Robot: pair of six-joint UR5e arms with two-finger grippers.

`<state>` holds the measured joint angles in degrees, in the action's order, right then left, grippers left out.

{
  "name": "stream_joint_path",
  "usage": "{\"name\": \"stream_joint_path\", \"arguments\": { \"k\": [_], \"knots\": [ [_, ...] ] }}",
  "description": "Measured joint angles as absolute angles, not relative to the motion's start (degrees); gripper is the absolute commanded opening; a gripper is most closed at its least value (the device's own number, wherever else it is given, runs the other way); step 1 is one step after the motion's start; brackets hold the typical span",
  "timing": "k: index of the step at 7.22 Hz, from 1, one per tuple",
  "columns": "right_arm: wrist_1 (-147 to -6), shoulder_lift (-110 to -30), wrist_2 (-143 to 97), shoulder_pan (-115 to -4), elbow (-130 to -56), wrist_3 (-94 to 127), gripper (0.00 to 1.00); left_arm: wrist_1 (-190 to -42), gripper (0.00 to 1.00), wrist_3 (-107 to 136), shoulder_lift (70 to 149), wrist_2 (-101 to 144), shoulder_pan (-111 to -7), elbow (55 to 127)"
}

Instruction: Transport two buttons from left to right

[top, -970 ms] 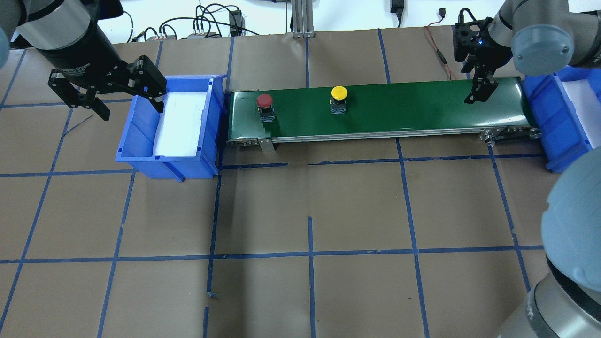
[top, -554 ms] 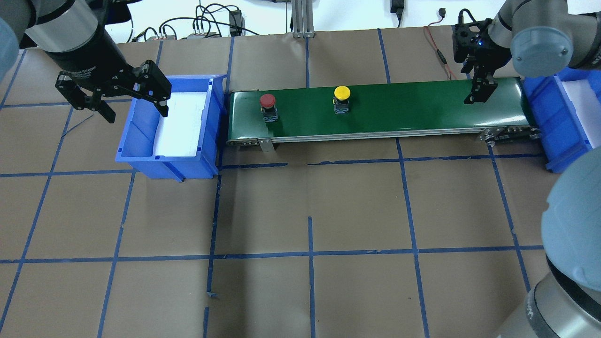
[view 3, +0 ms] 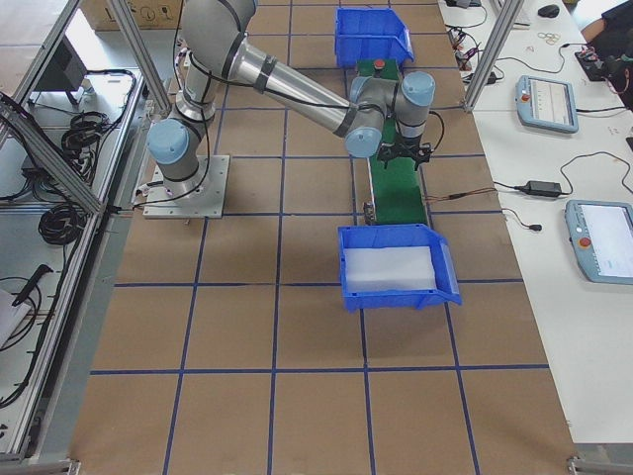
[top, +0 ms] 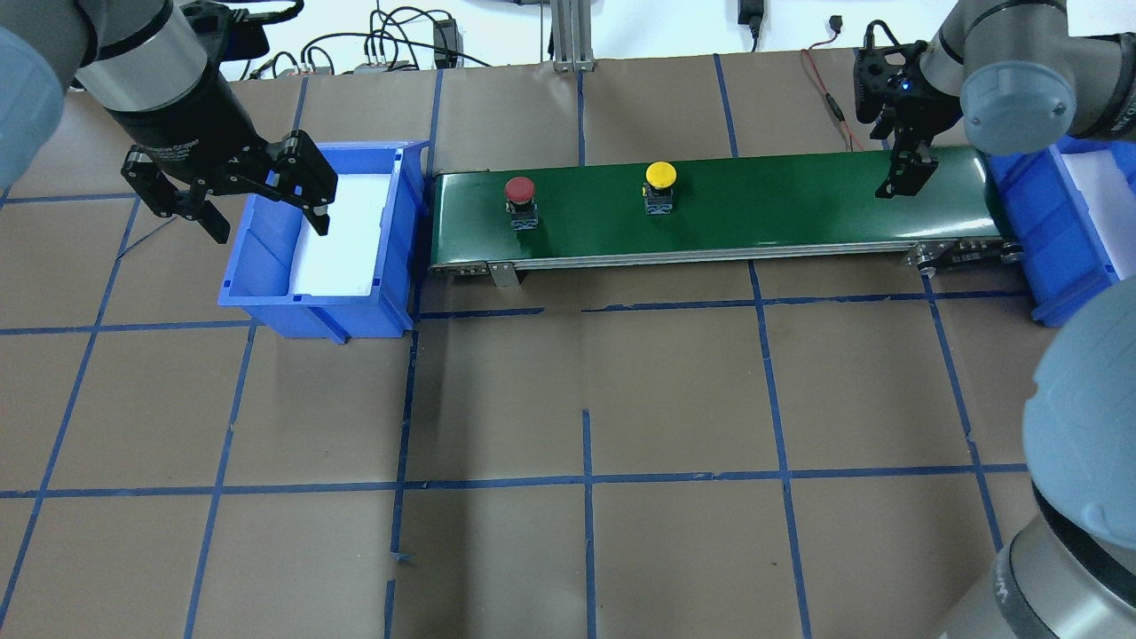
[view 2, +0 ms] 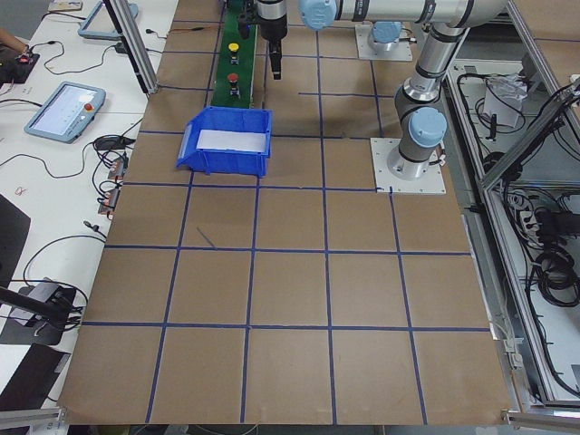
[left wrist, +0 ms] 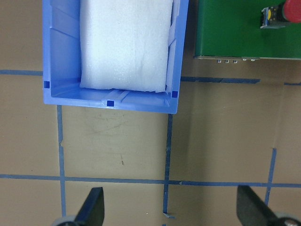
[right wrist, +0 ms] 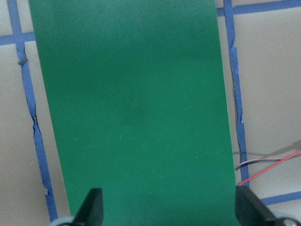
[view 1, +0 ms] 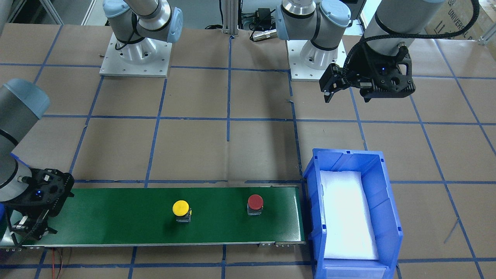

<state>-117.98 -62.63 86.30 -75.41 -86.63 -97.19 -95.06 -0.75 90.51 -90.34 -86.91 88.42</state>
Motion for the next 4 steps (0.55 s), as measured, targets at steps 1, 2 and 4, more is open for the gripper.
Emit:
{"name": "stream_joint_path", "arguments": {
  "k": [1, 2, 4],
  "knots": [
    [-118.0, -62.6, 86.3, -75.4, -86.7, -97.2, 1.0, -95.3, 1.0, -0.6, 90.4, -90.4, -86.9, 88.7],
    [-118.0, -62.6, 86.2, -75.4, -86.7, -97.1, 1.0, -95.7, 1.0, -0.4, 90.2, -90.5, -86.8, 88.8],
    [-118.0, -62.6, 86.1, -75.4, -86.7, -97.1, 1.0, -95.8, 1.0, -0.5, 90.0, -90.4, -86.8, 88.6]
  ]
}}
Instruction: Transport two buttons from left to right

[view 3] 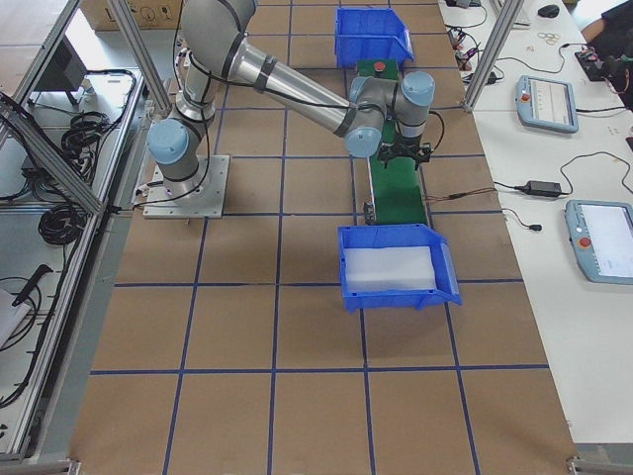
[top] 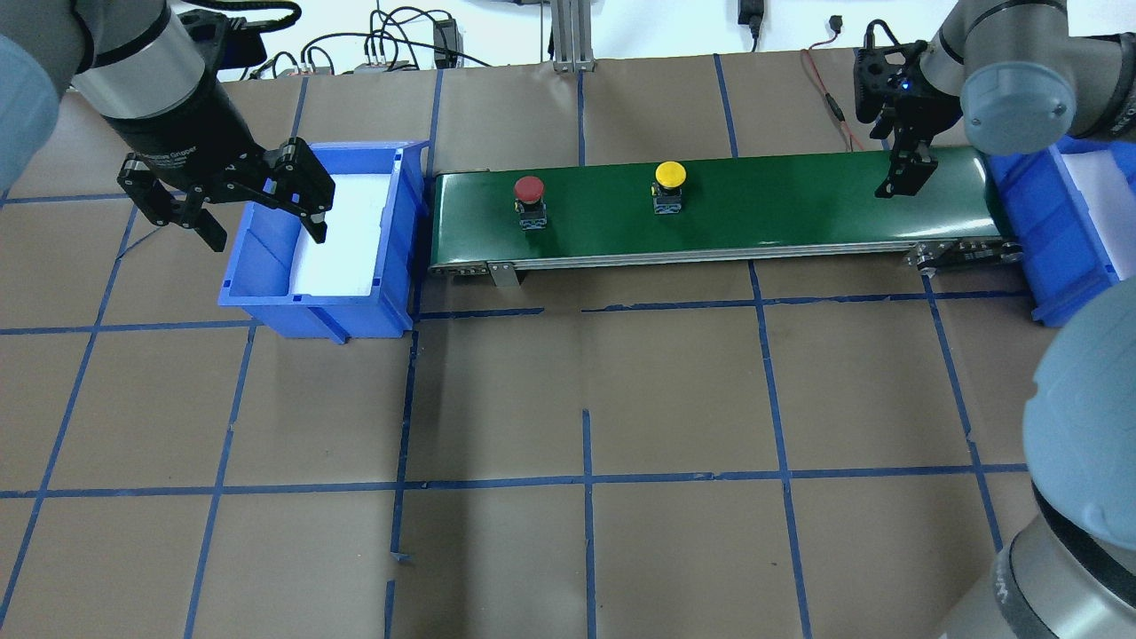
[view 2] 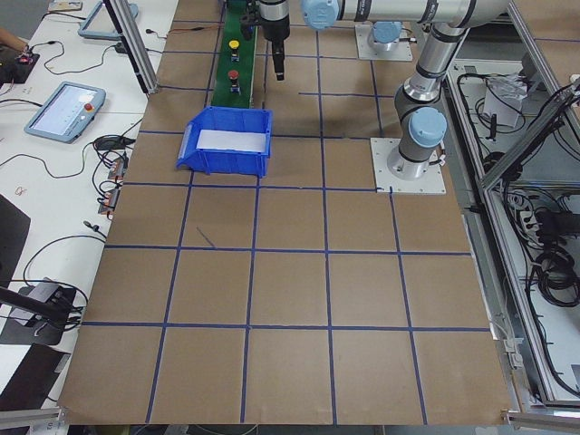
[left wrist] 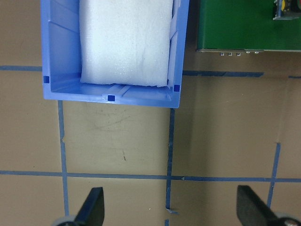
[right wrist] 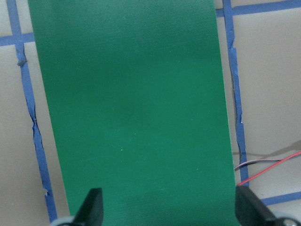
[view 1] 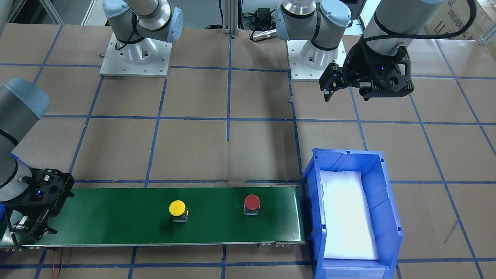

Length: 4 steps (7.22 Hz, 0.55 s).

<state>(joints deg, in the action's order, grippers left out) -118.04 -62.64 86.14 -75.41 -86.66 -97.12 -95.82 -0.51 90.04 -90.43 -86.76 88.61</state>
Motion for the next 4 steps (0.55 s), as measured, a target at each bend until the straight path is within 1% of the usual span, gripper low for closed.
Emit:
{"name": "stream_joint_path", "arguments": {
  "k": [4],
  "knots": [
    [-118.2, -62.7, 86.2, -75.4, -86.6, -97.1, 1.0, -95.7, 1.0, -0.9, 90.0, -91.6, -86.9, 88.2]
  ]
}}
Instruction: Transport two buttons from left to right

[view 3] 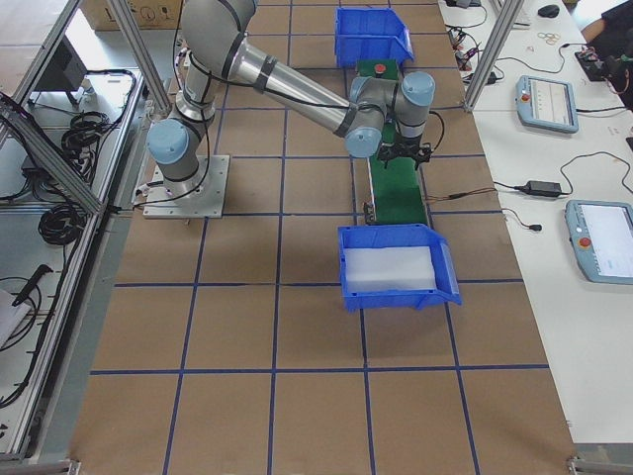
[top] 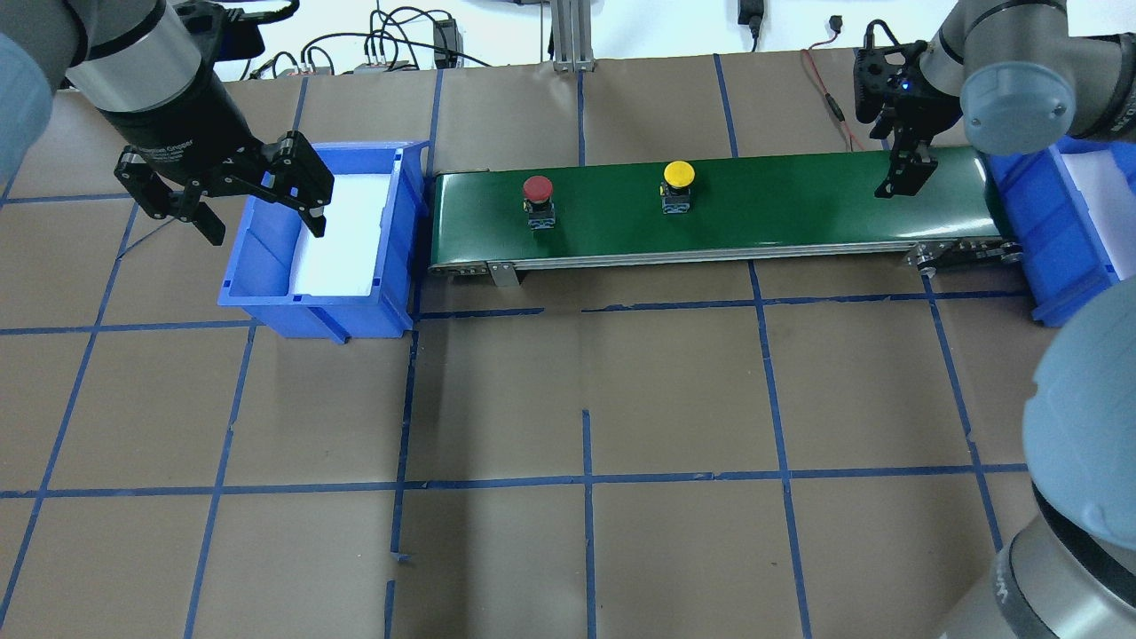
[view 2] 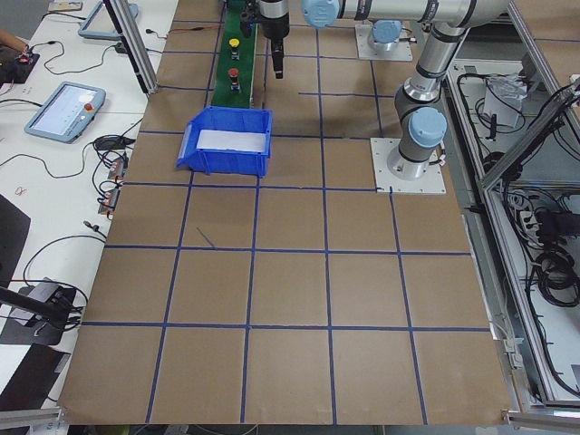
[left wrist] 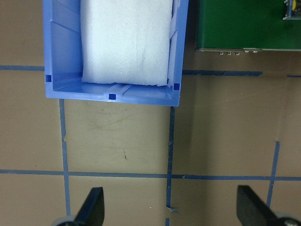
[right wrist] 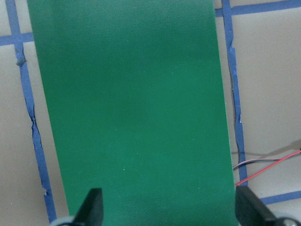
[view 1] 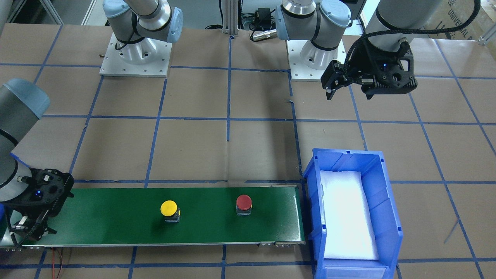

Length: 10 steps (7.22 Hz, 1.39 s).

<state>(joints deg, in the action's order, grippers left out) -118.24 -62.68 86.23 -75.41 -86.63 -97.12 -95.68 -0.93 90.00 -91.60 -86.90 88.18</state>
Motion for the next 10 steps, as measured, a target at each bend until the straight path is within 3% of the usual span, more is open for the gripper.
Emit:
{"name": "stream_joint_path", "arguments": {
  "k": [10],
  "knots": [
    [-119.0, -63.0, 85.9, -75.4, -86.9, -96.6, 1.0, -93.0, 1.0, -0.7, 90.2, -92.0, -87.9, 87.7]
  ]
}}
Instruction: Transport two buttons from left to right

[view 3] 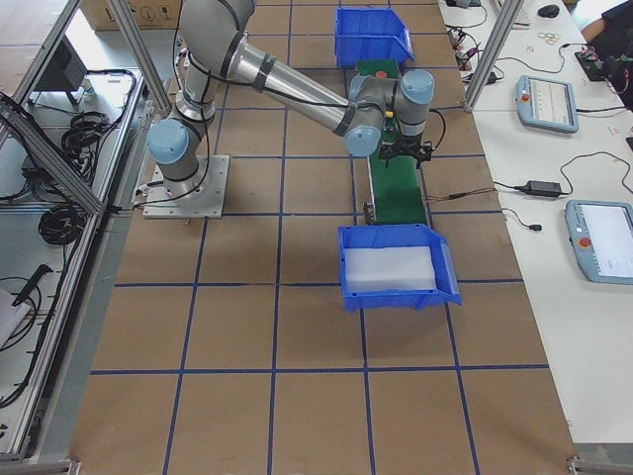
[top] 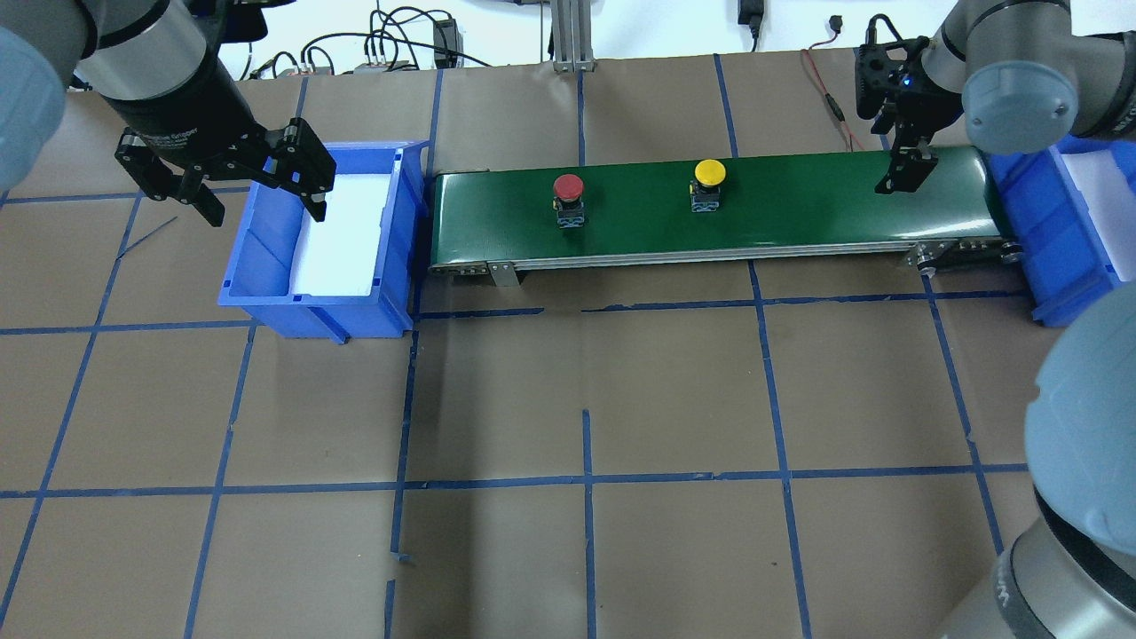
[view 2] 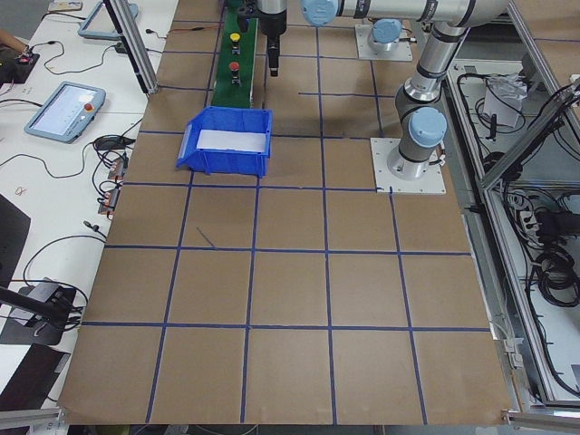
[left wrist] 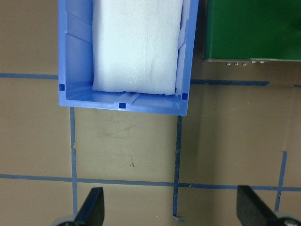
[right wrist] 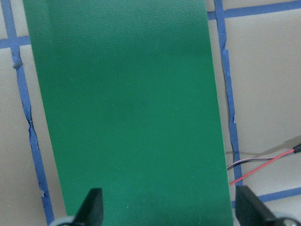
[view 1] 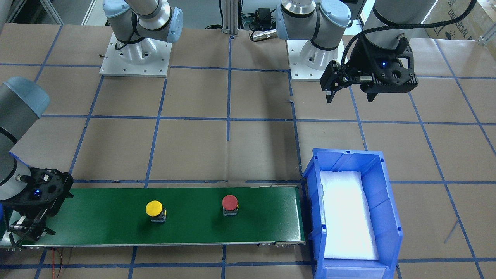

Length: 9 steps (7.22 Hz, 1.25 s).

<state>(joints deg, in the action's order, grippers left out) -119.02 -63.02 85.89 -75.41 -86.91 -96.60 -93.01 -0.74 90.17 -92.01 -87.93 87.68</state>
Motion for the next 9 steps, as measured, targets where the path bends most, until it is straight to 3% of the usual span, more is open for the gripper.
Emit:
{"name": "stream_joint_path", "arguments": {
  "k": [9],
  "knots": [
    [-120.4, -63.4, 87.2, -75.4, -89.5, -101.9, 1.0, -95.7, 1.0, 0.2, 90.3, -90.7, -87.2, 86.8]
  ]
}}
